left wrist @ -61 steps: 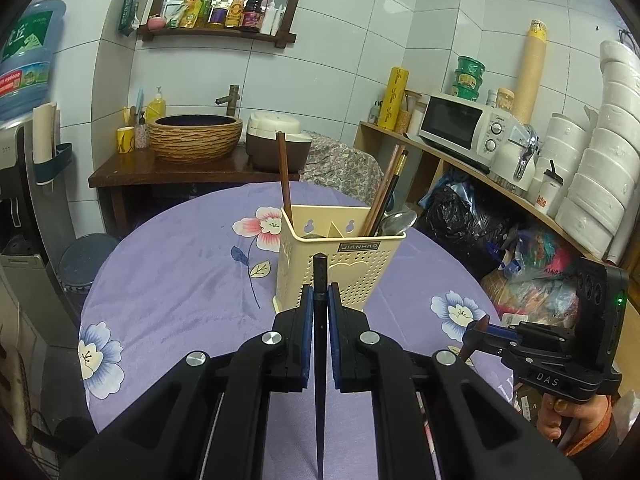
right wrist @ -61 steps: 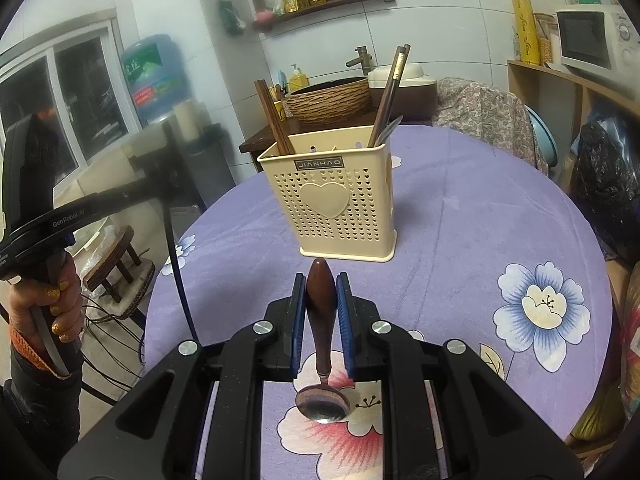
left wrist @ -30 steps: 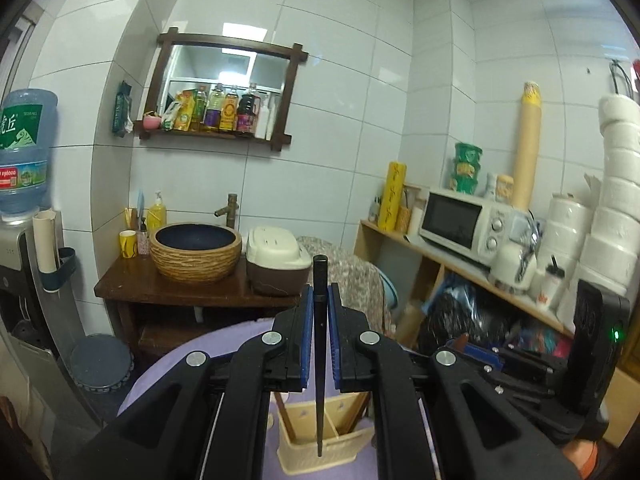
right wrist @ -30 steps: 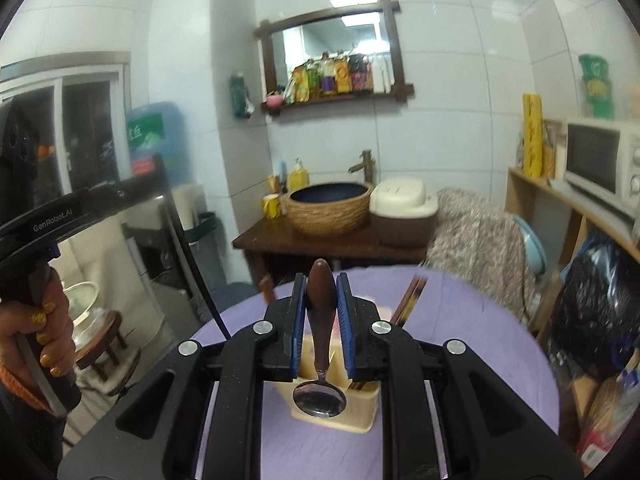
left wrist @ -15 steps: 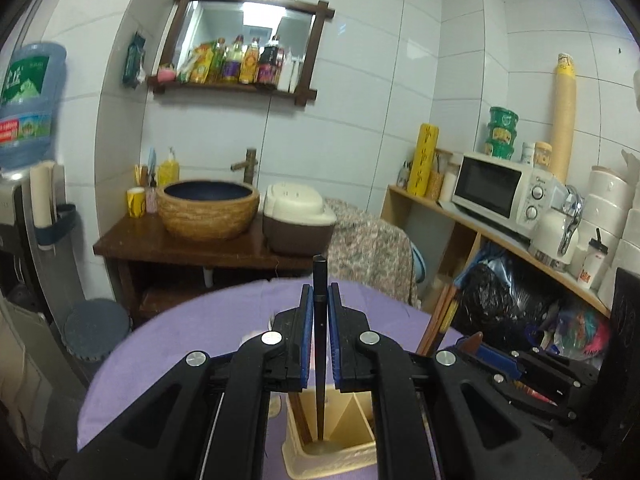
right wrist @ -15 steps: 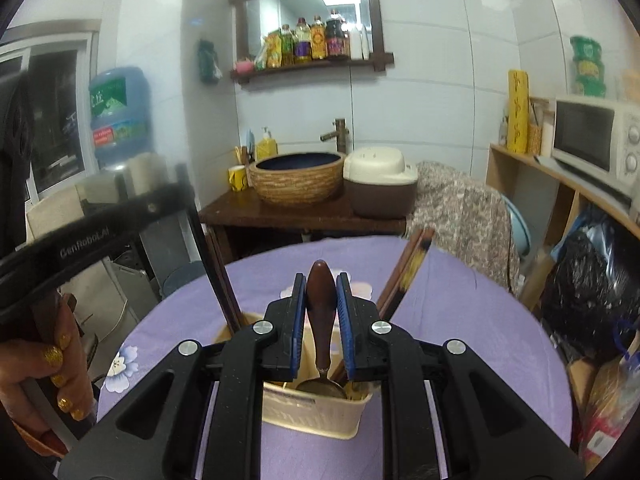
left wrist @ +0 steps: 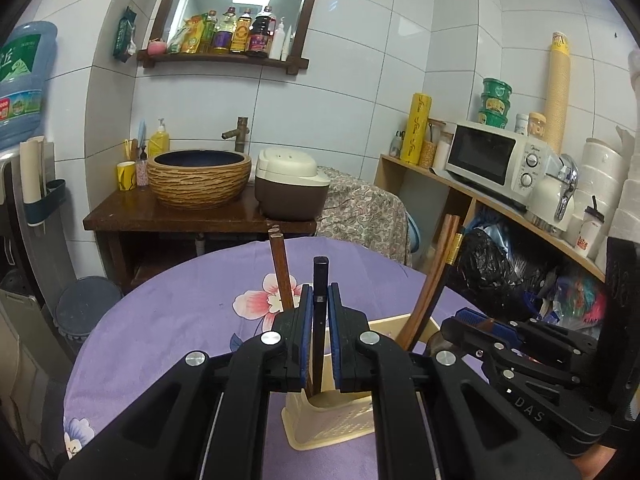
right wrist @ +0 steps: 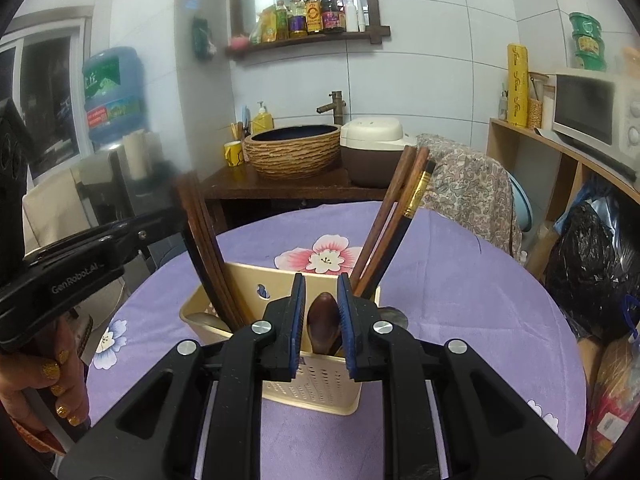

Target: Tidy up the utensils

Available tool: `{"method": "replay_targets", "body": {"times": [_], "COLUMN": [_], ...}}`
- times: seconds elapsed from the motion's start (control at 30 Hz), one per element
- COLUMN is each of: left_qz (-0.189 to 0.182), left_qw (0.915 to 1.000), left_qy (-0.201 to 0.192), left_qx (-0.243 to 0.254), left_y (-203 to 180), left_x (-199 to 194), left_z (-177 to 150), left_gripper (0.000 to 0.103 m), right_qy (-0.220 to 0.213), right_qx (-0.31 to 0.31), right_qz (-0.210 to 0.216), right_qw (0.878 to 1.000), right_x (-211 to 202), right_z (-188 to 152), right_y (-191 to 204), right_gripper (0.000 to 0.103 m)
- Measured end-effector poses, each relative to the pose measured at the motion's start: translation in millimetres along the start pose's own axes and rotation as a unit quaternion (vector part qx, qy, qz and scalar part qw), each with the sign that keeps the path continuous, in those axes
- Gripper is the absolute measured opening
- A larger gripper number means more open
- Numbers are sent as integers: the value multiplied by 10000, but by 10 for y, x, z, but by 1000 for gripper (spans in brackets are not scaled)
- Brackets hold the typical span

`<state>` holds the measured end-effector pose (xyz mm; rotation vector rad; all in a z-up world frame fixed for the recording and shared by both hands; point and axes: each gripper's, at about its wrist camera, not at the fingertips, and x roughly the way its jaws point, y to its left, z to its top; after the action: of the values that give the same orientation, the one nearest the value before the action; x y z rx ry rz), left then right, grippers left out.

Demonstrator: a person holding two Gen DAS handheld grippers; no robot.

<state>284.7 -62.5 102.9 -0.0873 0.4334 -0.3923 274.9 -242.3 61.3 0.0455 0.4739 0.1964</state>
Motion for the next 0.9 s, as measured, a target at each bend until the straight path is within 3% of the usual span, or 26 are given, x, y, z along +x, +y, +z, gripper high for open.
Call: {"method": "replay_targets", "body": {"times": [0.07,0.1,0.13,0.17,0.2,0.23,0.3,0.4,0.5,0.67,0.9], "left_qz": [-44,-32,-14,24,74,134,228,362,523,449,556], "left_qw": [10000,9999,9998,9994,9987,9977,9945,9898,9892,9921,9964], "left_qy": [-73,-129,-172,-301,-453,-613,-943,-1174,-1128,-1086,-609], "left_qx": [19,61,104,173,209,237,391,726,782,439,-179], "left_y": [-8,-15,-25,-31,-32,-30,-35,-63,-26,48,31], "left_x": [-78,-140,-186,-312,-423,-525,-778,-1067,-1213,-1346,-1461], "left_z": [-9,-12,-21,-43,-69,-105,-218,-467,-719,-1248,-1813], "left_gripper": [10,16,31,43,66,82,95,98,98,98,98], "right_qy": [-77,-199,-329,-468,-526,-608,-698,-643,-600,-350,46], "right_qx": [1,-3,-15,-52,-71,-79,-54,-105,-151,-76,260], "right_qz": [5,-28,-73,-122,-150,-197,-261,-267,-358,-400,-278], "right_qw": [10000,9998,9994,9988,9985,9979,9972,9975,9974,9986,9993], "right_x": [-64,-144,-219,-316,-374,-466,-610,-790,-919,-1072,-1261], "right_z": [-4,-9,-21,-44,-59,-98,-195,-456,-712,-1305,-2084], "right_y": [-1,-4,-6,-8,-12,-25,-49,-49,-38,16,108], "right_gripper": [50,69,80,82,86,94,97,97,97,97,97]}}
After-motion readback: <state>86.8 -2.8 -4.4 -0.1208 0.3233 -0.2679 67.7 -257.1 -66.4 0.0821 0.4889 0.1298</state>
